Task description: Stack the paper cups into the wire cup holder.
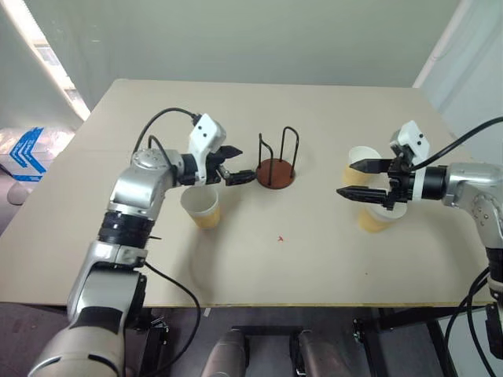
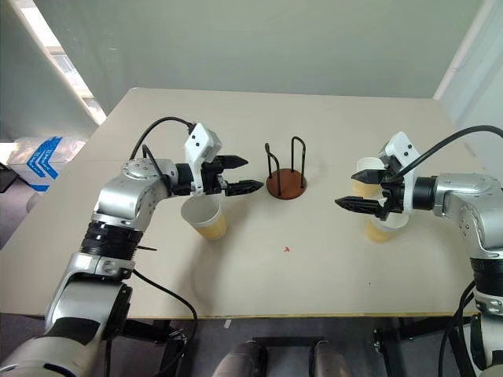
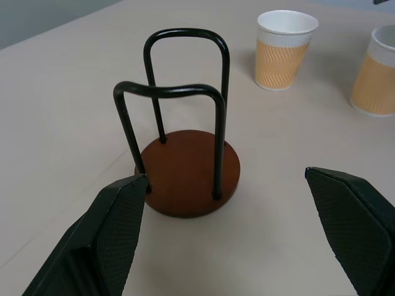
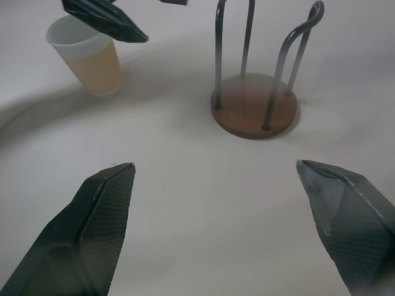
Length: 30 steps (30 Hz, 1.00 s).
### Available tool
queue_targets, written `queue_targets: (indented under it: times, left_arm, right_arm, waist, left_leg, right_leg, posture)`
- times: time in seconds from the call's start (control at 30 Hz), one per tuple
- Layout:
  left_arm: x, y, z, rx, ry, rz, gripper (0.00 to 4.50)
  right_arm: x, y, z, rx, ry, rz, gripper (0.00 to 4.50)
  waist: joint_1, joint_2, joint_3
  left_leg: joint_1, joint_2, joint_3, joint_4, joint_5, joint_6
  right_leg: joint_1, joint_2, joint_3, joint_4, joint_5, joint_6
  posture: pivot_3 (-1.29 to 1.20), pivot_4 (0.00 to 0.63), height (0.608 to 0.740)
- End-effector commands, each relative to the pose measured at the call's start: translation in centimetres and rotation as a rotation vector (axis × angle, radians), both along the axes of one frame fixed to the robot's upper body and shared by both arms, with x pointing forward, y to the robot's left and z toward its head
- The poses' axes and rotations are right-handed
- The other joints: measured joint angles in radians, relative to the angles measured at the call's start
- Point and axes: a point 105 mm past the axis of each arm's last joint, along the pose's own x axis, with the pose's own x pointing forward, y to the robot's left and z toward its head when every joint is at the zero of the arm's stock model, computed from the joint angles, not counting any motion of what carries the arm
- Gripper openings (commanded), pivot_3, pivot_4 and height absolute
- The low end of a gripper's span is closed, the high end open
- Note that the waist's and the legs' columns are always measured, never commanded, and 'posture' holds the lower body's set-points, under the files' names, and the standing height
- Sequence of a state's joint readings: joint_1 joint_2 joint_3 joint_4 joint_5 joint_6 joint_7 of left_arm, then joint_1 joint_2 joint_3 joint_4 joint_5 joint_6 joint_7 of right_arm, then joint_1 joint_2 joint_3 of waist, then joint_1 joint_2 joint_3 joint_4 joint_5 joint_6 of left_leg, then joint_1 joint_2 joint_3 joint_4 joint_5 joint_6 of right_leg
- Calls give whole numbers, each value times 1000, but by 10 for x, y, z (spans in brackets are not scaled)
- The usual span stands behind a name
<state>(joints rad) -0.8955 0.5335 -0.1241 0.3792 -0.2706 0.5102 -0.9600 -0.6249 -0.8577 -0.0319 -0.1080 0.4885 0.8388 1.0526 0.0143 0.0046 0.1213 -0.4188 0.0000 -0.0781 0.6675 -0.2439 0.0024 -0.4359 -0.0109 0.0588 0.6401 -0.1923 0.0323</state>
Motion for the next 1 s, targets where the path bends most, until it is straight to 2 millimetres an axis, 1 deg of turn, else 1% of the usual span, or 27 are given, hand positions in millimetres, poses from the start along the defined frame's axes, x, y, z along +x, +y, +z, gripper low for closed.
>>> queue_targets:
  times: [0.03,0.1,0.27,0.33,0.5,0.63,0.8,0.9,1.0]
  left_arm:
    - [8,-8,14,9,-61,6,4500]
    - [11,-15,13,13,-62,-2,4500]
    - [18,-24,7,23,-53,3,4500]
    - [21,-28,6,10,-45,13,4500]
    - [26,-37,3,2,-25,16,4500]
    - [30,-52,3,-22,-15,10,4500]
    - [32,-65,1,-22,-9,-15,4500]
    - [32,-75,2,-24,-11,-34,3875]
    - [31,-80,3,-28,-14,-52,2803]
  right_arm:
    - [-3,-1,14,9,-57,0,4433]
    - [-3,-1,14,10,-57,-1,4433]
    - [-6,1,13,10,-53,5,4433]
    - [-8,3,16,24,-50,16,4433]
    - [-13,8,21,44,-49,34,4433]
    - [-17,11,25,47,-58,44,4433]
    - [-19,13,29,47,-65,45,4433]
    - [-21,13,29,46,-66,44,4500]
    - [-22,11,29,46,-66,36,4500]
  waist:
    - [0,0,0]
    - [1,0,0]
    - [2,0,0]
    - [3,0,0]
    - [5,0,0]
    - [9,0,0]
    - [13,0,0]
    - [14,0,0]
    - [15,0,0]
  left_leg:
    - [0,0,0,0,0,0]
    - [0,0,0,0,0,0]
    - [0,0,0,0,3,-1]
    - [-1,0,0,0,6,-5]
    - [-1,-1,1,0,6,-5]
    - [-2,-1,2,1,6,-5]
    - [-2,-1,2,1,5,-5]
    - [-2,-1,2,1,5,-4]
    - [-2,-2,3,1,5,-4]
  right_leg:
    - [0,0,0,0,0,0]
    - [0,0,0,0,0,1]
    - [1,0,0,-3,1,2]
    - [2,0,0,-5,2,3]
    - [4,0,1,-11,3,6]
    - [5,0,1,-13,3,7]
    - [5,-1,2,-14,3,8]
    - [5,-1,2,-14,3,8]
    - [5,-1,2,-13,3,9]
  posture:
    - [0,150,740]
    - [0,150,740]
    - [0,150,740]
    - [0,150,740]
    - [0,150,740]
    - [0,150,740]
    - [0,150,740]
    - [0,150,740]
    - [0,150,740]
